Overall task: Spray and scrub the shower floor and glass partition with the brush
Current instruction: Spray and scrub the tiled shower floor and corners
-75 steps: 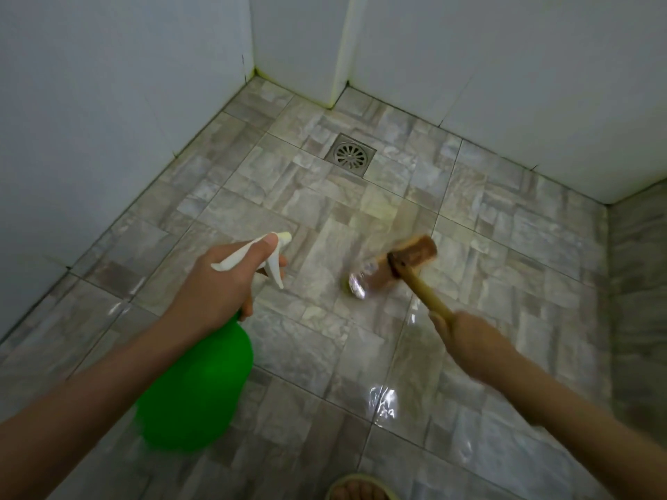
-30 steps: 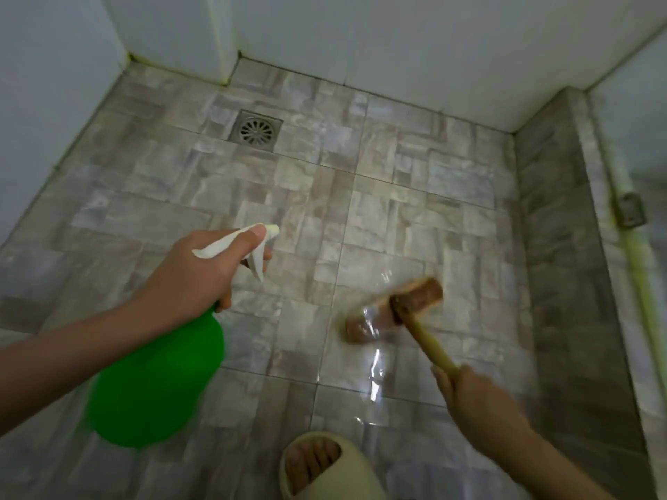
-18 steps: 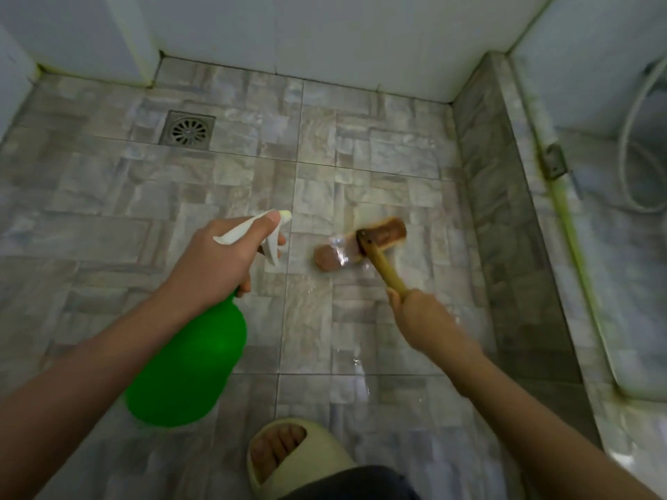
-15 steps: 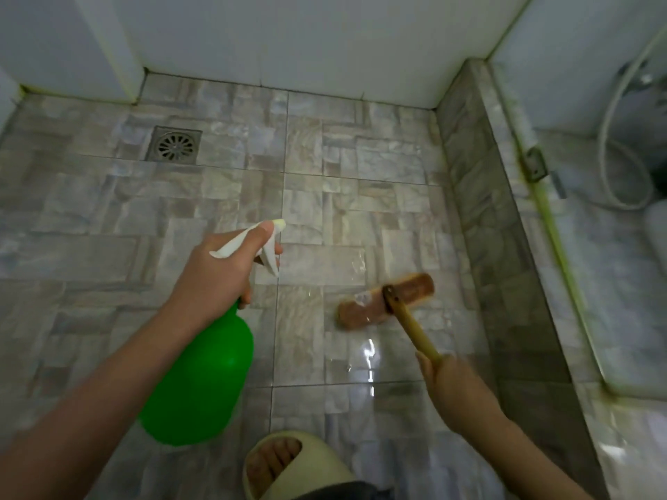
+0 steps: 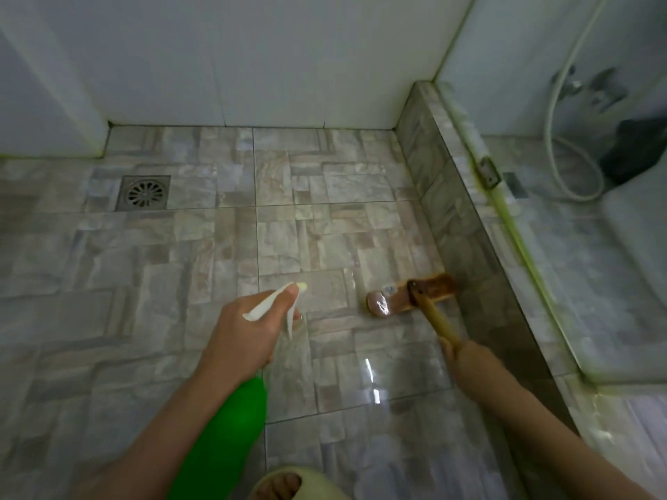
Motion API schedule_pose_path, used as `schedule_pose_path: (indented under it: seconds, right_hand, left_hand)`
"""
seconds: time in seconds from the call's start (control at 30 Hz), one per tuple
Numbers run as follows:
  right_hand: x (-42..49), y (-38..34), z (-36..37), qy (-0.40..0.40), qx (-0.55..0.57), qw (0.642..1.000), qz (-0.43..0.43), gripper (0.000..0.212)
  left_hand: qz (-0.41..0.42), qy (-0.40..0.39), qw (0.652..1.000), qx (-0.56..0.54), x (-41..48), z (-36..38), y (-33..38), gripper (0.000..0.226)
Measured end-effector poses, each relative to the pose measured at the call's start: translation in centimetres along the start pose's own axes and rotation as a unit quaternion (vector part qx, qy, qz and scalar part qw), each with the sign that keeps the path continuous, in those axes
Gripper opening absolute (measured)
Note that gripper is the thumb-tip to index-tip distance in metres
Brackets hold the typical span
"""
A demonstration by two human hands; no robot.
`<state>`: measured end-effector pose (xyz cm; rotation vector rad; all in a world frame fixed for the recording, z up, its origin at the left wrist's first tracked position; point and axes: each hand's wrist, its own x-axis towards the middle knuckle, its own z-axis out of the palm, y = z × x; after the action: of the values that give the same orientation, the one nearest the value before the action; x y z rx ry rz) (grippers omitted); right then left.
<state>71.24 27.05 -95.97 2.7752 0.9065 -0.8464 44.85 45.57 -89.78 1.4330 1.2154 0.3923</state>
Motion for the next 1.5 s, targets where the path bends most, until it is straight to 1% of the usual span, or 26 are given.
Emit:
schedule_pose_path:
  seconds: [0.07,0.17,0.23,0.3,0.4,0.47,0.5,0.6,0.67,0.73,0.77,0.83,0.87,0.9,0.93,0.97,1.0,1.1,1.17,1.23,1.3,1.37,1.43,1.5]
  right_hand:
    - [-0.8,0.6,0.3,0.005,0.003,1.000,0.003,0.046]
    - [3.0,-1.3,-1.4,0.018,-0.013,1.000,-0.013,0.049]
    - [6.1,-3.0,-3.3,0.023,-0.023,0.999,-0.020,0.049]
    - [7.2,-3.2,-4.1,0.018,-0.019,0.999,-0.023,0.048]
    - [3.3,-0.5,-1.7,-0.006,-0.047,0.999,-0.007,0.045]
    - [0.1,0.0,-1.0,-0.001,-0.024,1.000,0.001,0.048]
    - [0.4,-0.2,-1.1,-0.002,-0.026,1.000,-0.002,0.050]
    - [6.2,-3.6,-3.6,-0.003,-0.047,0.999,-0.023,0.058]
    - [10.0,-6.1,-5.9,-0.002,-0.010,1.000,-0.027,0.058]
    - [12.0,-6.6,-6.9,0.006,-0.003,0.999,-0.037,0.058]
    - [11.5,-6.0,-6.9,0.002,-0.010,0.999,-0.044,0.061]
    - [8.0,-3.2,-4.8,-0.013,-0.058,0.997,-0.053,0.080]
    - [5.6,-1.7,-3.6,-0.016,-0.070,0.996,-0.044,0.085]
    - [3.8,-0.8,-2.7,-0.013,-0.067,0.997,-0.031,0.081]
    - [2.9,-0.4,-2.3,-0.009,-0.060,0.998,-0.009,0.070]
    - [3.5,-0.9,-2.5,0.001,-0.058,0.998,-0.002,0.062]
    - [4.9,-2.0,-3.0,0.004,-0.053,0.999,0.001,0.058]
    - [10.3,-7.0,-6.4,0.011,-0.007,1.000,-0.014,0.060]
    - [12.8,-8.3,-7.4,0.021,0.015,0.999,-0.022,0.061]
    - [12.0,-6.8,-6.5,0.015,0.008,1.000,-0.026,0.060]
    - [8.3,-4.0,-3.9,0.020,-0.032,0.999,-0.025,0.059]
    - [4.9,-2.5,-2.7,0.018,-0.021,0.999,-0.018,0.056]
    - [5.9,-3.7,-3.7,0.020,-0.015,1.000,-0.012,0.055]
    - [10.0,-6.8,-5.9,0.025,-0.010,1.000,-0.016,0.058]
  left_hand:
    - [-0.011,0.023,1.000,-0.015,0.0,0.0,0.0,0.055]
    - [-0.024,0.049,0.998,-0.019,0.5,0.0,-0.8,0.043]
    - [-0.023,0.046,0.999,-0.013,0.6,0.0,-1.3,0.045]
    - [-0.009,0.035,0.999,0.001,0.6,0.0,-1.4,0.044]
    - [0.003,0.034,0.999,-0.011,0.5,-0.3,-1.3,0.039]
    - [-0.005,0.042,0.999,-0.025,0.4,-0.5,-1.2,0.040]
    - [-0.010,0.048,0.998,-0.032,0.4,-0.6,-1.1,0.039]
    - [-0.012,0.058,0.998,-0.027,0.8,-0.8,-1.1,0.039]
    - [-0.006,0.053,0.998,-0.024,1.0,-0.7,-1.2,0.040]
    - [-0.003,0.045,0.999,-0.017,1.2,-0.5,-1.1,0.039]
    - [-0.003,0.045,0.999,-0.017,1.3,-0.5,-1.0,0.038]
    - [-0.009,0.052,0.998,-0.030,1.4,-0.5,-0.8,0.039]
    - [-0.013,0.055,0.998,-0.036,1.4,-0.6,-0.8,0.039]
    - [-0.016,0.059,0.997,-0.039,1.6,-0.7,-0.8,0.040]
    - [-0.018,0.061,0.997,-0.039,1.8,-0.9,-0.9,0.040]
    - [-0.018,0.062,0.997,-0.038,2.1,-1.0,-1.0,0.040]
    - [-0.018,0.062,0.997,-0.035,2.4,-1.1,-1.1,0.041]
    - [-0.017,0.056,0.998,-0.037,2.8,-1.0,-1.1,0.042]
    - [-0.013,0.054,0.998,-0.035,3.0,-0.8,-0.9,0.042]
    - [-0.004,0.056,0.998,-0.029,3.3,-0.8,-0.9,0.040]
    - [0.001,0.056,0.998,-0.040,3.6,-1.2,-1.0,0.039]
    - [0.001,0.060,0.997,-0.053,3.8,-1.6,-1.1,0.042]
    - [-0.003,0.069,0.996,-0.061,4.2,-1.8,-1.2,0.043]
    - [0.004,0.070,0.995,-0.068,4.5,-1.8,-1.1,0.041]
